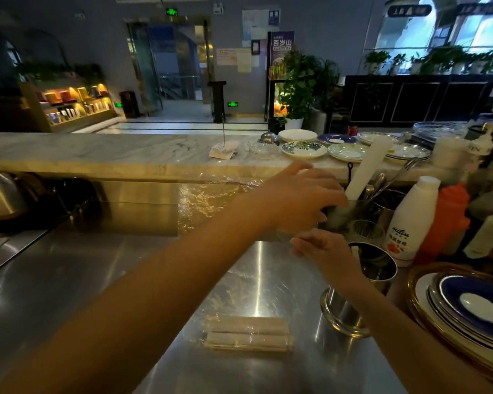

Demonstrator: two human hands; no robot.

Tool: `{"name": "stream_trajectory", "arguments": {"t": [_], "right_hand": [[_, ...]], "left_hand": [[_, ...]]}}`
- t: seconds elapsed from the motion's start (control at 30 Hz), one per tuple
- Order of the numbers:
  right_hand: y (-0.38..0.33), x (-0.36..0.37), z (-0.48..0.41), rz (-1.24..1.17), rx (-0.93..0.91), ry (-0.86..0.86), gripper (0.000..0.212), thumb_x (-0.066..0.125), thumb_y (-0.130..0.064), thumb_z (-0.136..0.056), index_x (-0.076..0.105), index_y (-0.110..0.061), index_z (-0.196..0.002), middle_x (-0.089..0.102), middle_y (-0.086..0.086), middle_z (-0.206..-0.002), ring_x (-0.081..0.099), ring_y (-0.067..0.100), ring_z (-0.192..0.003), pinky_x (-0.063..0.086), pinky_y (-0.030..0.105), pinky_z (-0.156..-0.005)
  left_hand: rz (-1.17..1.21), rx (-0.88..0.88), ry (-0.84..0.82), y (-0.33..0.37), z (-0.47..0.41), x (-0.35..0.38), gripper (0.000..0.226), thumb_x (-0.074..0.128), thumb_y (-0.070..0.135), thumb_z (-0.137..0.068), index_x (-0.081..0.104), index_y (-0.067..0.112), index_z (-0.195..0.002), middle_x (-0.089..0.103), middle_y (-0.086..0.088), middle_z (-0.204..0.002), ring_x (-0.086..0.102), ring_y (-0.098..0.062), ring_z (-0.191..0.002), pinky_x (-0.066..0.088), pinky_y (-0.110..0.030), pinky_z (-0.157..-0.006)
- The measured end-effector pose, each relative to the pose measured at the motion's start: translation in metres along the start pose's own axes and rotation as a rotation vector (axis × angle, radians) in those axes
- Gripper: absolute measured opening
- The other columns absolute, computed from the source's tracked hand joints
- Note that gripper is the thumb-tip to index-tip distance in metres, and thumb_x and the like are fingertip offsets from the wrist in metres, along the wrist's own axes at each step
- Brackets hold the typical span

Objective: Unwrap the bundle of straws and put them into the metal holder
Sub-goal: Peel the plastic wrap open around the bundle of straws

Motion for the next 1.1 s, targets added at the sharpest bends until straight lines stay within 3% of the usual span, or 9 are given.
{"name": "stream_trajectory", "arguments": {"t": [0.1, 0.17, 0.33, 0.47, 0.63, 0.77, 0.87, 0.97, 1.1], "right_hand": [[-0.008, 0.000, -0.004, -0.028, -0.003, 0.018, 0.013, 0.064, -0.011, -0.080, 0.065, -0.010, -0.067, 0.066, 0.002, -0.062, 0.061, 0.015, -0.061, 0.047, 0.014, -0.057], [-0.011, 0.001, -0.005, -0.113, 0.003, 0.012, 0.010, 0.064, -0.005, -0.079, 0.062, -0.004, -0.069, 0.063, 0.003, -0.062, 0.059, 0.003, -0.055, 0.044, 0.007, -0.051], [-0.011, 0.002, -0.004, -0.128, 0.017, -0.029, 0.016, 0.062, -0.007, -0.082, 0.063, 0.008, -0.077, 0.062, 0.004, -0.065, 0.058, -0.006, -0.053, 0.042, 0.002, -0.052], [-0.008, -0.003, 0.000, -0.117, 0.002, 0.007, 0.011, 0.063, -0.011, -0.081, 0.066, -0.010, -0.071, 0.065, -0.002, -0.063, 0.061, -0.002, -0.057, 0.045, 0.005, -0.057], [0.012, -0.006, 0.016, -0.180, 0.078, -0.007, 0.013, 0.064, -0.010, -0.080, 0.066, -0.021, -0.073, 0.067, -0.004, -0.063, 0.064, 0.007, -0.063, 0.051, 0.013, -0.061], [0.027, -0.006, 0.033, -0.197, 0.132, -0.023, 0.015, 0.063, -0.006, -0.080, 0.067, -0.019, -0.074, 0.068, -0.002, -0.066, 0.064, 0.006, -0.063, 0.051, 0.013, -0.060], [0.034, -0.007, 0.041, -0.265, 0.175, -0.010, 0.015, 0.062, -0.001, -0.078, 0.068, -0.015, -0.073, 0.068, -0.003, -0.061, 0.063, 0.004, -0.060, 0.048, 0.009, -0.057], [0.035, -0.013, 0.042, -0.294, 0.193, 0.022, 0.015, 0.062, -0.001, -0.078, 0.068, -0.013, -0.073, 0.068, -0.004, -0.062, 0.063, 0.001, -0.060, 0.048, 0.008, -0.056], [0.029, -0.018, 0.033, -0.138, 0.157, -0.021, 0.012, 0.062, -0.005, -0.081, 0.066, -0.015, -0.075, 0.067, 0.002, -0.072, 0.063, 0.008, -0.070, 0.052, 0.017, -0.067]], "left_hand": [[-0.209, 0.046, -0.288, 0.013, -0.017, 0.020, 0.039, 0.061, 0.030, -0.081, 0.054, 0.026, -0.119, 0.038, -0.001, -0.145, 0.010, -0.023, -0.141, -0.002, -0.052, -0.111], [-0.295, 0.001, -0.397, 0.012, -0.023, 0.026, 0.035, 0.063, 0.030, -0.079, 0.058, 0.024, -0.113, 0.043, -0.005, -0.140, 0.011, -0.030, -0.140, 0.001, -0.058, -0.112], [-0.251, -0.095, -0.452, 0.005, -0.028, 0.027, 0.015, 0.065, 0.028, -0.079, 0.054, 0.025, -0.088, 0.062, -0.001, -0.108, 0.032, -0.033, -0.128, 0.016, -0.056, -0.109], [-0.171, -0.067, -0.401, 0.009, -0.034, 0.027, 0.041, 0.062, 0.027, -0.082, 0.029, 0.030, -0.058, 0.037, 0.011, -0.065, 0.034, -0.020, -0.095, 0.032, -0.052, -0.102], [-0.120, -0.111, -0.340, -0.012, -0.030, 0.003, 0.030, 0.060, 0.021, -0.084, 0.038, 0.025, -0.065, 0.051, 0.003, -0.084, 0.046, -0.025, -0.107, 0.022, -0.052, -0.107], [-0.072, -0.140, -0.254, -0.036, -0.026, -0.018, 0.025, 0.059, 0.022, -0.085, 0.044, 0.026, -0.066, 0.047, 0.009, -0.071, 0.046, -0.019, -0.093, 0.021, -0.046, -0.106], [0.036, -0.178, -0.226, -0.052, -0.023, -0.024, 0.025, 0.059, 0.018, -0.085, 0.047, 0.027, -0.065, 0.046, 0.012, -0.069, 0.049, -0.014, -0.078, 0.036, -0.031, -0.083], [0.078, -0.243, -0.208, -0.065, -0.015, -0.025, 0.011, 0.058, 0.014, -0.085, 0.055, 0.018, -0.075, 0.048, 0.009, -0.070, 0.046, -0.009, -0.067, 0.034, -0.021, -0.060], [-0.086, -0.265, -0.186, -0.057, -0.001, -0.024, 0.003, 0.057, 0.016, -0.087, 0.055, 0.014, -0.085, 0.052, 0.003, -0.073, 0.055, -0.018, -0.078, 0.043, -0.031, -0.076]]}}
Point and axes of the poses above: each hand's wrist, its own z-axis away from the middle knuckle, its own x-axis out of the palm, y = z × x, the point moved 6 cm from there along -z, towards the middle knuckle
